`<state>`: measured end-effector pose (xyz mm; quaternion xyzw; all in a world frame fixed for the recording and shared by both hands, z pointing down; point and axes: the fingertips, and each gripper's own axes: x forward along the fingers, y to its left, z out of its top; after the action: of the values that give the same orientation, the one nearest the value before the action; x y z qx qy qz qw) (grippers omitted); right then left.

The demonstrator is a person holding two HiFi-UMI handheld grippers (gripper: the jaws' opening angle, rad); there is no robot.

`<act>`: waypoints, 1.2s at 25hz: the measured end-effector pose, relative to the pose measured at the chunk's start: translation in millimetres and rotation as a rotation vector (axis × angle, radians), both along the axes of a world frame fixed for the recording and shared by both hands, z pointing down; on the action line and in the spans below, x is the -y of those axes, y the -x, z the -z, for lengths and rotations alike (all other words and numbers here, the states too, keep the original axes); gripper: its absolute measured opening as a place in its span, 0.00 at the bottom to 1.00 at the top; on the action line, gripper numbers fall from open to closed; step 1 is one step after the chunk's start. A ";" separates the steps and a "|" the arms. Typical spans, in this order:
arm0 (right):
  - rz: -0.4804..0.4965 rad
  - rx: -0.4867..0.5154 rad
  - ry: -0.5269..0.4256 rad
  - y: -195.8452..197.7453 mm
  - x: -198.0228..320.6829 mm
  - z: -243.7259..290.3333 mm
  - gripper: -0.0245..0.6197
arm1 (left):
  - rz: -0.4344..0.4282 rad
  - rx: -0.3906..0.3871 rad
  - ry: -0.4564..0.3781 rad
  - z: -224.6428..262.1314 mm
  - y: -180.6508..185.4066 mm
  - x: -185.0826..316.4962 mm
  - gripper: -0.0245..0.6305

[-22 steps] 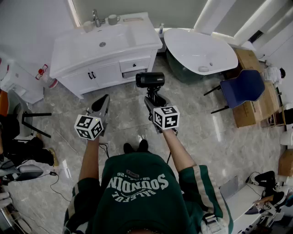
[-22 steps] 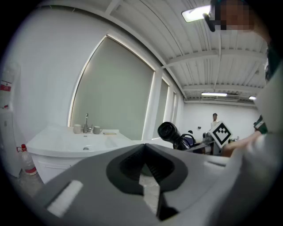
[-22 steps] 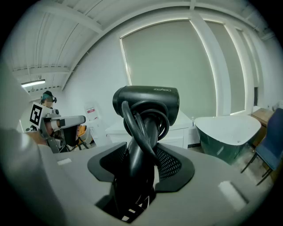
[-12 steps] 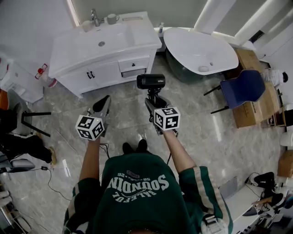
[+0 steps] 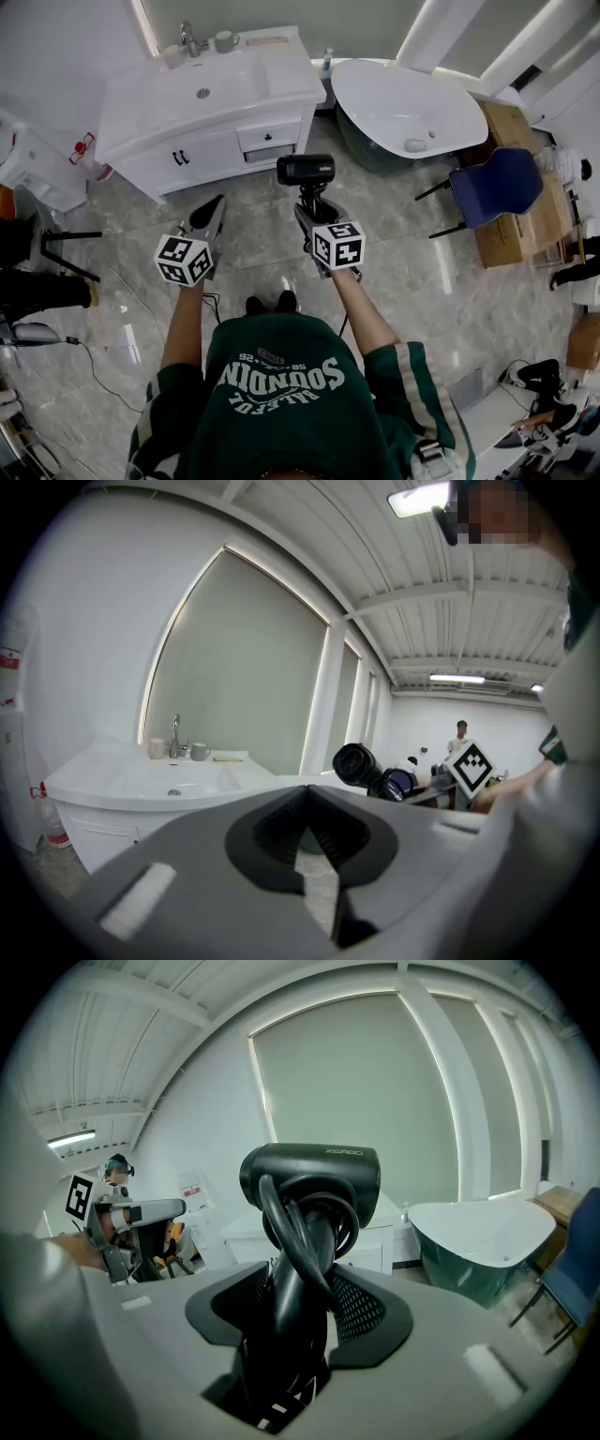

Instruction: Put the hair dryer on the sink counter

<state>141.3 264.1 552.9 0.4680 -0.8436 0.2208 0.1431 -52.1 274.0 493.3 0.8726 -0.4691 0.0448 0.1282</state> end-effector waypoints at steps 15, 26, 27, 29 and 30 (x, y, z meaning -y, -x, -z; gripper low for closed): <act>0.054 -0.011 -0.012 -13.2 31.8 2.0 0.35 | 0.048 0.008 -0.016 3.0 -11.5 28.6 0.11; 0.049 -0.024 0.002 -1.1 90.2 -10.0 0.35 | 0.038 0.016 -0.024 1.7 2.7 97.6 0.11; 0.048 -0.025 0.002 1.5 98.9 -11.0 0.35 | 0.037 0.012 -0.024 1.0 5.1 106.4 0.11; 0.045 -0.031 0.005 7.5 118.3 -13.5 0.35 | 0.034 0.008 -0.024 -1.6 10.6 125.7 0.11; 0.043 -0.033 0.008 11.3 128.9 -14.7 0.35 | 0.032 0.006 -0.021 -3.5 14.3 136.3 0.11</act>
<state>130.0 135.2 567.6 0.4529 -0.8501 0.2131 0.1635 -66.4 137.7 496.9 0.8663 -0.4837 0.0404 0.1183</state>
